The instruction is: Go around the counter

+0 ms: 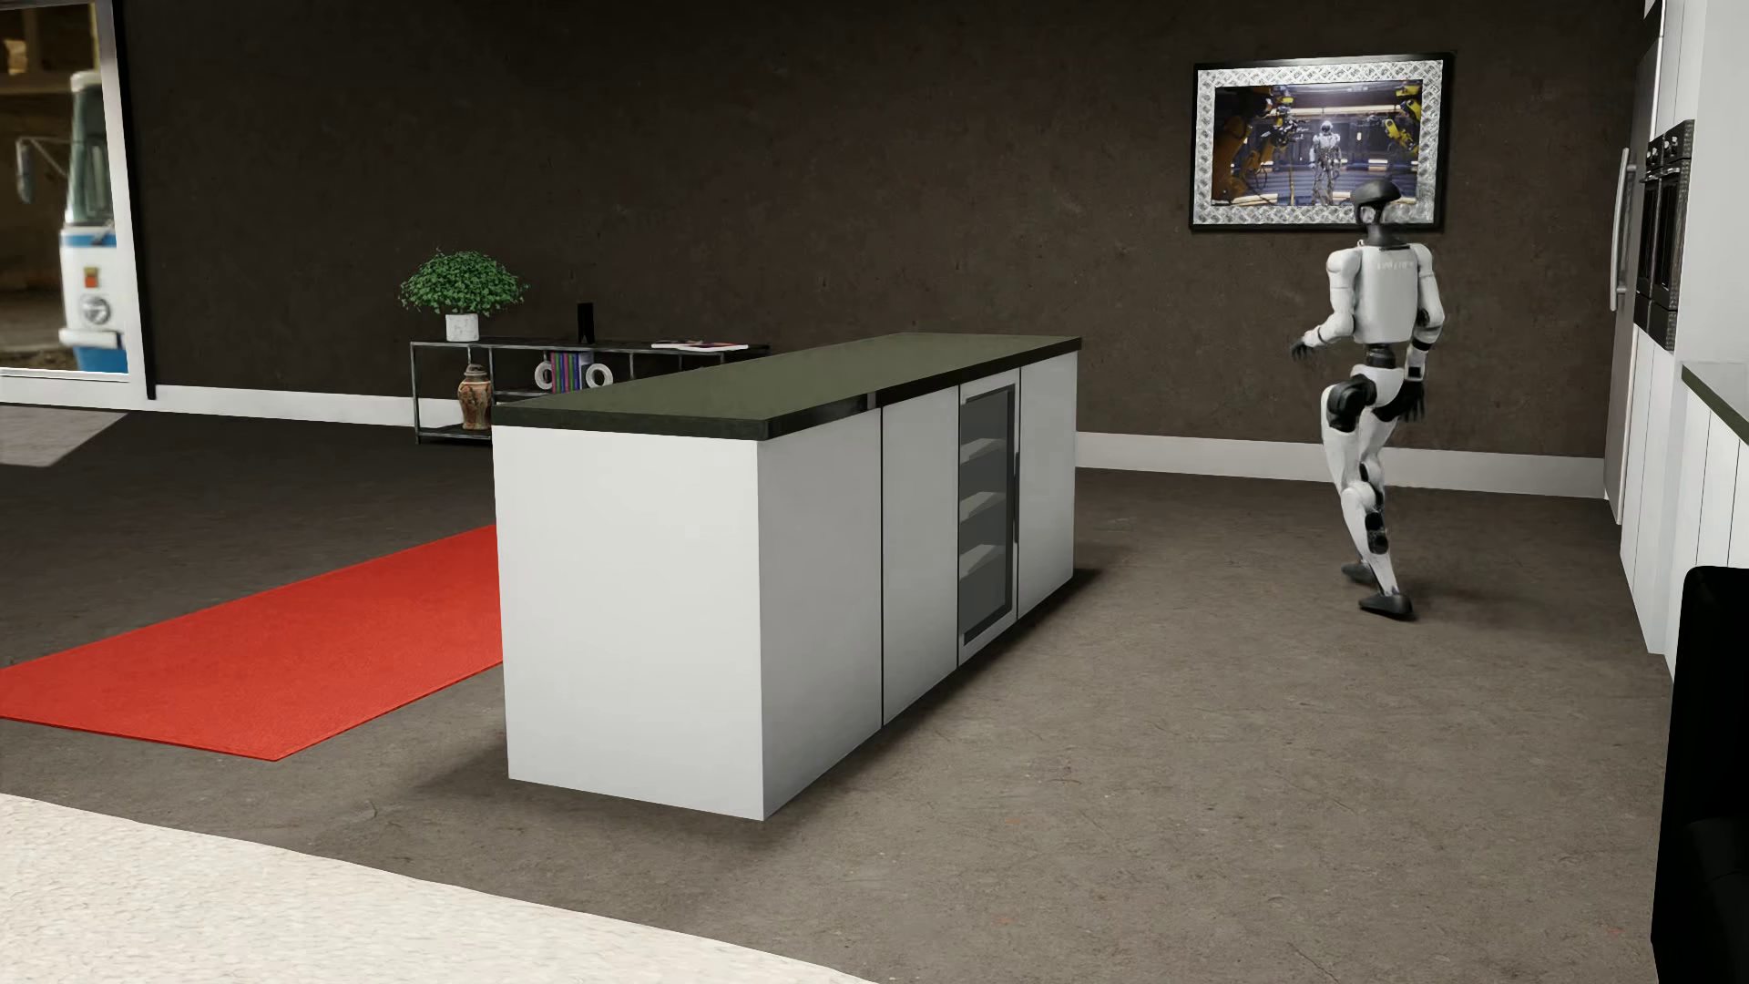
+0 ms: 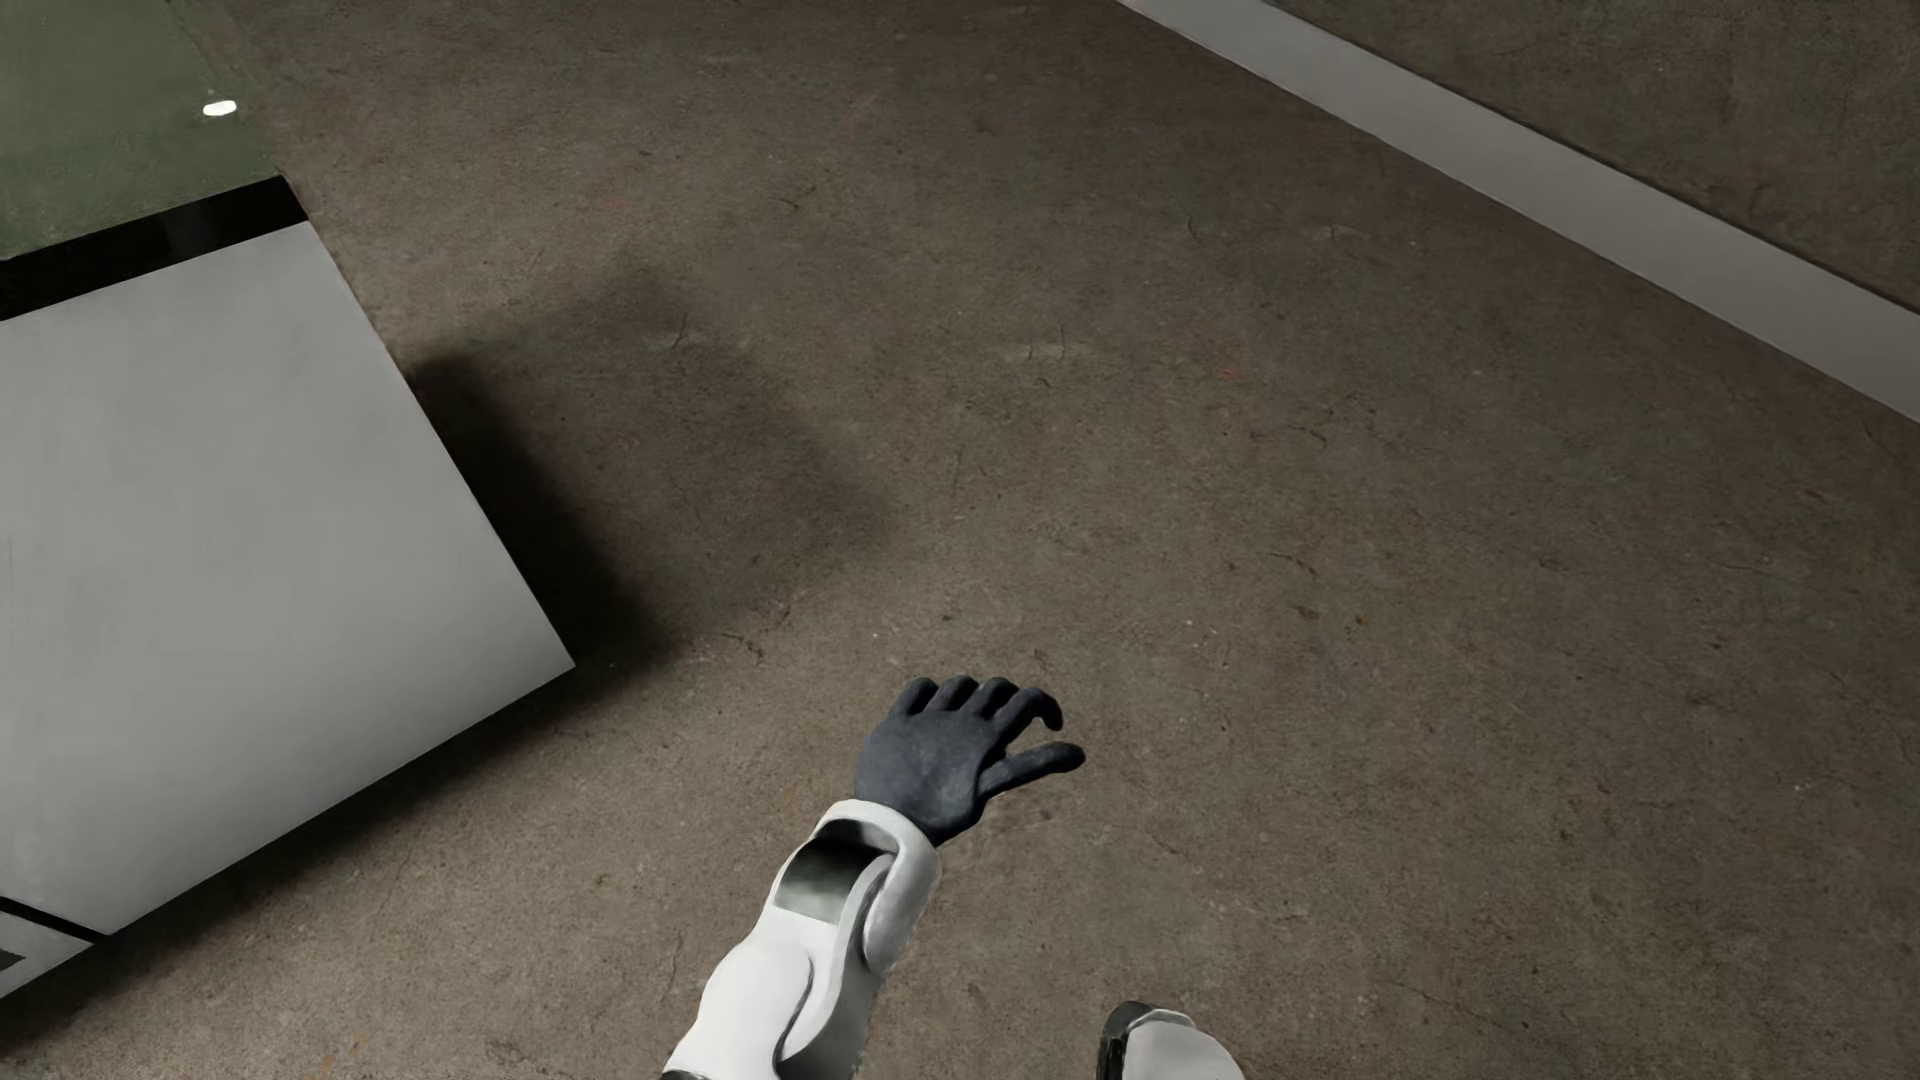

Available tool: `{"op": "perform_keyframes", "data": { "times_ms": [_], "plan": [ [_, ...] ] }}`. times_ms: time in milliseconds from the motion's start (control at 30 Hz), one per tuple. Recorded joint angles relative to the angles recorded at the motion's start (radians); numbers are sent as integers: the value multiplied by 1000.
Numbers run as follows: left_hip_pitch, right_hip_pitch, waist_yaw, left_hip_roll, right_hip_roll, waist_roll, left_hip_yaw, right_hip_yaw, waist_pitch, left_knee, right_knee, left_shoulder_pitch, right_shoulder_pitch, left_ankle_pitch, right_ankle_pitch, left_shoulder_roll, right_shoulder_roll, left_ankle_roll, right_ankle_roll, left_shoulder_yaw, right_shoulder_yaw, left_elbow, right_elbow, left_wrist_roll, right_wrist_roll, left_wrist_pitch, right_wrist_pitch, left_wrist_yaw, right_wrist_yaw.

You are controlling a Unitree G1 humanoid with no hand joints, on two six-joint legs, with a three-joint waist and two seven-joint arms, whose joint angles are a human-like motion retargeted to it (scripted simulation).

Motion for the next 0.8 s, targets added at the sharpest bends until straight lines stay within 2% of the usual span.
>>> {"op": "perform_keyframes", "data": {
  "times_ms": [33,67,100,133,167,200,233,267,300,333,367,400,433,467,500,533,567,600,633,667,700,733,767,800],
  "plan": [
    [38,23,2,3,41,-1,-29,31,-1,-26,-261,3,-7,-11,0,8,-11,-5,35,7,24,-45,0,-171,-20,-6,2,-14,7],
    [79,11,6,6,69,-2,-48,35,1,-43,-384,13,-17,-20,-34,26,-27,-7,123,10,51,-84,3,-291,-53,3,2,-30,25],
    [117,-1,11,15,88,-3,-53,-3,4,-45,-406,32,-28,-24,-45,54,-33,-14,136,20,65,-113,5,-339,-76,25,10,-12,41],
    [153,-5,12,29,107,-2,-55,-14,6,-41,-366,56,-35,-25,9,81,-25,-25,67,34,50,-113,1,-346,-72,59,21,0,41],
    [192,-16,8,45,124,4,-54,6,7,-17,-280,79,-33,0,82,103,-9,-22,37,51,14,-80,-10,-315,-50,104,36,20,25],
    [217,-13,3,63,125,14,-49,4,9,30,-184,97,-19,39,146,114,13,-23,37,68,-31,-7,-26,-270,-18,174,49,26,1],
    [222,-10,-2,86,114,27,-39,-22,12,109,-84,103,6,111,98,118,37,-30,30,81,-80,115,-43,-218,21,251,55,21,-26],
    [184,-1,-10,113,100,43,-17,-54,16,249,5,101,29,197,18,102,57,-79,19,119,-124,275,-53,-194,57,338,58,17,-49],
    [104,22,-20,153,93,59,25,-90,20,444,52,89,40,273,-40,90,72,-192,25,158,-153,458,-40,-162,76,472,66,-25,-64],
    [4,57,-29,214,89,76,77,-127,22,637,67,76,35,368,-85,115,83,-287,28,186,-166,655,-12,-60,81,529,78,-101,-70],
    [-100,95,-34,287,91,93,128,-157,23,788,67,79,14,411,-122,134,69,-275,26,91,-164,778,23,77,61,539,92,-250,-56],
    [-197,136,-30,346,95,110,173,-178,25,890,59,104,-10,357,-155,177,41,-230,25,-16,-143,805,54,205,21,413,92,-353,-30],
    [-285,177,-19,391,105,125,214,-193,25,949,40,152,-32,324,-180,223,14,-217,25,-32,-131,751,75,256,-14,275,74,-347,-16],
    [-365,221,-4,413,120,137,242,-204,25,965,13,221,-46,323,-198,238,6,-215,29,82,-120,688,76,190,-30,219,66,-306,-16],
    [-437,265,12,420,134,147,259,-213,23,934,-12,305,-51,328,-216,223,-1,-234,34,244,-118,625,78,73,-32,221,46,-266,-23],
    [-500,305,25,413,147,154,266,-219,21,863,-33,378,-66,303,-237,178,-2,-220,40,406,-126,567,79,-60,-31,265,34,-230,-28],
    [-546,345,35,416,159,158,276,-222,17,747,-53,433,-87,285,-256,126,-6,-225,47,521,-126,514,79,-169,-26,300,33,-171,-29],
    [-571,379,43,428,170,161,300,-223,14,584,-69,476,-114,281,-277,83,-13,-206,55,592,-120,470,81,-243,-27,335,34,-95,-31],
    [-567,412,50,444,178,164,352,-222,11,369,-90,508,-148,285,-293,43,-24,-210,63,624,-107,440,87,-281,-32,365,39,-12,-28],
    [-540,441,54,454,190,165,421,-218,7,113,-110,532,-190,330,-308,12,-35,-207,72,624,-89,426,103,-284,-42,385,47,44,-25],
    [-530,474,59,455,206,166,465,-211,5,-103,-135,546,-234,377,-320,-12,-43,-211,80,612,-62,427,127,-270,-55,419,50,55,-20],
    [-547,509,61,454,224,166,481,-205,4,-234,-155,553,-277,349,-335,-22,-48,-277,88,581,-32,438,155,-237,-71,438,52,27,-17],
    [-590,545,63,453,237,162,442,-207,3,-263,-173,549,-311,272,-355,-18,-50,-355,97,535,-8,455,171,-187,-84,433,49,-28,-13],
    [-629,589,65,454,241,157,386,-213,4,-210,-189,535,-324,301,-371,1,-52,-276,107,470,8,475,166,-106,-94,400,41,-77,-18]
  ]
}}
